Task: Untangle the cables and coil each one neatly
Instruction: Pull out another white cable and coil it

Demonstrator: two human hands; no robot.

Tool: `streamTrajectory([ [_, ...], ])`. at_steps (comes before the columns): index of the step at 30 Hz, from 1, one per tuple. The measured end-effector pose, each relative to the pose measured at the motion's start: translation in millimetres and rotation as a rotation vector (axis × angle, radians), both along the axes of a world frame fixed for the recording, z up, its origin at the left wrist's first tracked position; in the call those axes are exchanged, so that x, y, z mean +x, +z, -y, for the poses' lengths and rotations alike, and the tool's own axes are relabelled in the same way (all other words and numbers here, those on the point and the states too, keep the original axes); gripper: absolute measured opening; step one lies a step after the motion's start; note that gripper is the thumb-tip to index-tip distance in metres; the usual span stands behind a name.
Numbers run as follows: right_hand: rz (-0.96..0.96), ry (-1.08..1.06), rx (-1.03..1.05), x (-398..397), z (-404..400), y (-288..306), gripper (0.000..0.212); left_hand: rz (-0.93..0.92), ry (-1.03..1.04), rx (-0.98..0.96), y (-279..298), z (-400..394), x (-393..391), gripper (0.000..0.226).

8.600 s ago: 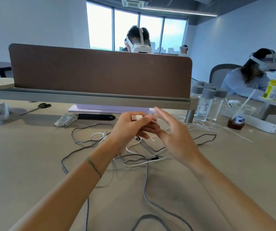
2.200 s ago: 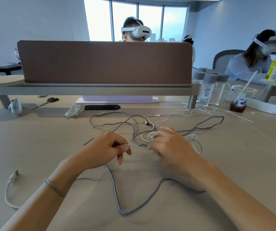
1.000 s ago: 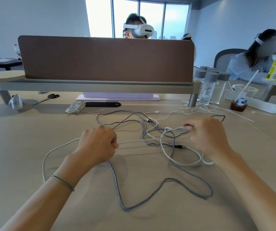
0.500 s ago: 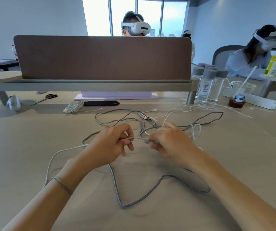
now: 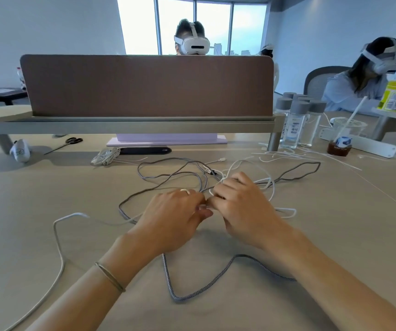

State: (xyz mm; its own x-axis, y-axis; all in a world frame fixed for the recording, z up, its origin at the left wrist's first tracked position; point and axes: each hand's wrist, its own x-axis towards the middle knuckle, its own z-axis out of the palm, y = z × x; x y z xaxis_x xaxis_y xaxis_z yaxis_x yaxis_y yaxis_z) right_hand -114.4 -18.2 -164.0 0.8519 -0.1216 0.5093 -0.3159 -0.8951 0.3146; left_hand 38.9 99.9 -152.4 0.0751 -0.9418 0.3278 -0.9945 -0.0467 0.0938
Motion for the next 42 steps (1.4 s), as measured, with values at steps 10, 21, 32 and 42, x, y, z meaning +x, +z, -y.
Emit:
streamTrajectory([
  [10, 0.19, -0.104, -0.107, -9.2, 16.2, 6.0, 0.024, -0.181, -0.041, -0.116, -3.4, 1.0, 15.2, 0.027],
  [21, 0.286, -0.18, -0.011, -11.6, 28.3, 8.0, 0.033, -0.031, 0.1, -0.092, 6.5, -3.8, 33.3, 0.026],
  [32, 0.336, -0.315, 0.38, -30.8, 37.4, 21.9, 0.029, -0.039, 0.171, 0.023, 3.7, -0.3, 36.3, 0.025],
  [42, 0.268, -0.322, 0.389, -59.5, 61.6, 24.6, 0.019, -0.055, 0.347, 0.046, 0.8, -4.1, 60.6, 0.026],
])
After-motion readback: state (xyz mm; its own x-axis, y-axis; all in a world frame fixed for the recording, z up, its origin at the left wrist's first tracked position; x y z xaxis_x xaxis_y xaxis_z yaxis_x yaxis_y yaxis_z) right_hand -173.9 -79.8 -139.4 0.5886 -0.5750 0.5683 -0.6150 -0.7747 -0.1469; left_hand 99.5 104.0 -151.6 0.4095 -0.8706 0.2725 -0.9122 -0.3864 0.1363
